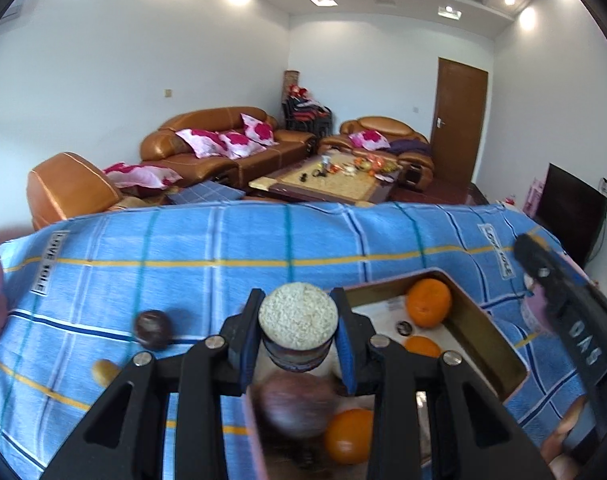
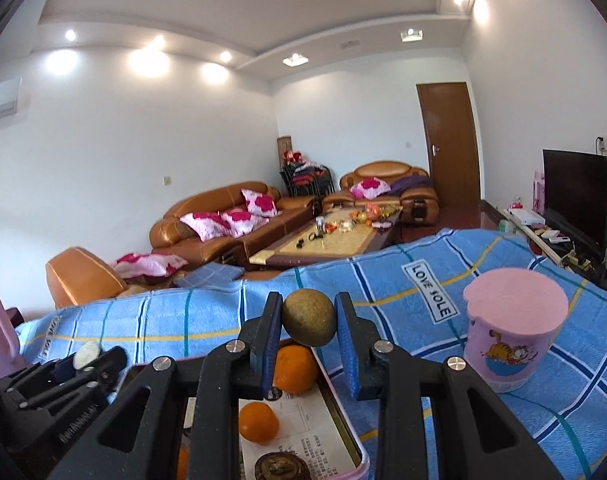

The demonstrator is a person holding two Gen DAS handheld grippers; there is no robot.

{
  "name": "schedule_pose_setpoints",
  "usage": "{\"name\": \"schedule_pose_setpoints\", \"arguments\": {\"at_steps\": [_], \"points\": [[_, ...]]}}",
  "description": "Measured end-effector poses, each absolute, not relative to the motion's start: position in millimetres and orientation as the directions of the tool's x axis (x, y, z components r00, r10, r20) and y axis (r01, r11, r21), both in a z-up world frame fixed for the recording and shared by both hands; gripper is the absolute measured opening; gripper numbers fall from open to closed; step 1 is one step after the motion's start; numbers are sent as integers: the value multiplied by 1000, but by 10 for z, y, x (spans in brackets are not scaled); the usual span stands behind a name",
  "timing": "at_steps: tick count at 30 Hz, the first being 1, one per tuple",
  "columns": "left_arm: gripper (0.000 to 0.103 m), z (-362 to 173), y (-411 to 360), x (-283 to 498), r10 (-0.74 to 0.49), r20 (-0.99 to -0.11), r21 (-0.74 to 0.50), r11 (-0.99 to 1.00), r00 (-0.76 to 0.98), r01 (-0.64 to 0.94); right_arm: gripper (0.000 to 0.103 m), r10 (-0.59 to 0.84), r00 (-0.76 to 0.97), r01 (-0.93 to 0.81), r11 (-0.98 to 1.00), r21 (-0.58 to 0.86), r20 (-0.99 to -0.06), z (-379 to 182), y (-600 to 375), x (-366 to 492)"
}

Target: Organize fruits

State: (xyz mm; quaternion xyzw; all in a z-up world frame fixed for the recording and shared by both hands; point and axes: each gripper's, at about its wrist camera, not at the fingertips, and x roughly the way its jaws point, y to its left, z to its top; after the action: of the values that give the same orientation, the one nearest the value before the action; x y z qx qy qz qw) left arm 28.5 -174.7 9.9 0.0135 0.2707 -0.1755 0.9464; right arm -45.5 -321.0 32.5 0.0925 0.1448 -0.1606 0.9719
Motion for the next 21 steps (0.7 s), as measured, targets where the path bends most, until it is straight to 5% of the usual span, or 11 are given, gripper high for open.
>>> {"name": "schedule_pose_setpoints", "arguments": {"at_steps": [12, 21], "points": [[35, -80, -1909, 302, -315, -573, -17, 928, 757, 373, 29, -186, 842, 278, 954, 113, -507, 30, -3150, -171], [35, -81, -1939, 278, -313, -574, -1, 924, 757, 381, 29, -86, 817, 228, 956, 183, -571, -91, -3157, -77]]}}
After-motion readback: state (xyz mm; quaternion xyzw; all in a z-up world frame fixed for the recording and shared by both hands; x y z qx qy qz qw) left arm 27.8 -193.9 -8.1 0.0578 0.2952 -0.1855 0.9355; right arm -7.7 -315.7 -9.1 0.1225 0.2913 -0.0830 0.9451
